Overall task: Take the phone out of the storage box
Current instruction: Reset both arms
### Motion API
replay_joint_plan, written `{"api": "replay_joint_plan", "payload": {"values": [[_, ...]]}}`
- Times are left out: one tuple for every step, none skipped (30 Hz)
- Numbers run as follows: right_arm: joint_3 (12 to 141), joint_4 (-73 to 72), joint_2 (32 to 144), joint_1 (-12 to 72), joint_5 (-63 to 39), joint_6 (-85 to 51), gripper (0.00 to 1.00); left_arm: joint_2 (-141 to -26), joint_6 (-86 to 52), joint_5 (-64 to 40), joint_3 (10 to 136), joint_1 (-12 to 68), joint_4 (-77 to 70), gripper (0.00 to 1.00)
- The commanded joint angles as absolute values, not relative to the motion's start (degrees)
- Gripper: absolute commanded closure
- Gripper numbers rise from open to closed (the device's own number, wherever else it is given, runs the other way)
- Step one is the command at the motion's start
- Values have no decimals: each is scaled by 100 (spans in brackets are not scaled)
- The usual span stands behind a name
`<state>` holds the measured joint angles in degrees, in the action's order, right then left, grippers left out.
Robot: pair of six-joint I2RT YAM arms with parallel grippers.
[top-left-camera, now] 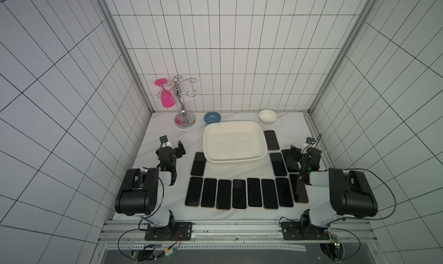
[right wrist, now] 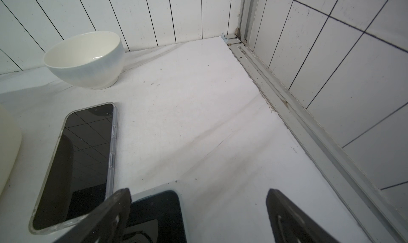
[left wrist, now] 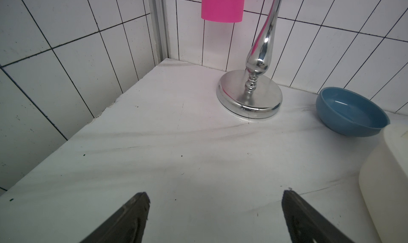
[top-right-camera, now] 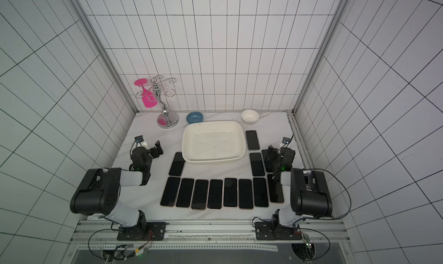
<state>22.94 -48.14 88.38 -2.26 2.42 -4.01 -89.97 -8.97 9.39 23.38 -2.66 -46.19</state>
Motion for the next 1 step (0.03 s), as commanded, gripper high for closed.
{"api": "replay_joint_plan", "payload": {"values": [[2355,-4842,8792,-242,254,-349,1,-8882,-861,983,2438,-238,-4592,2]]}}
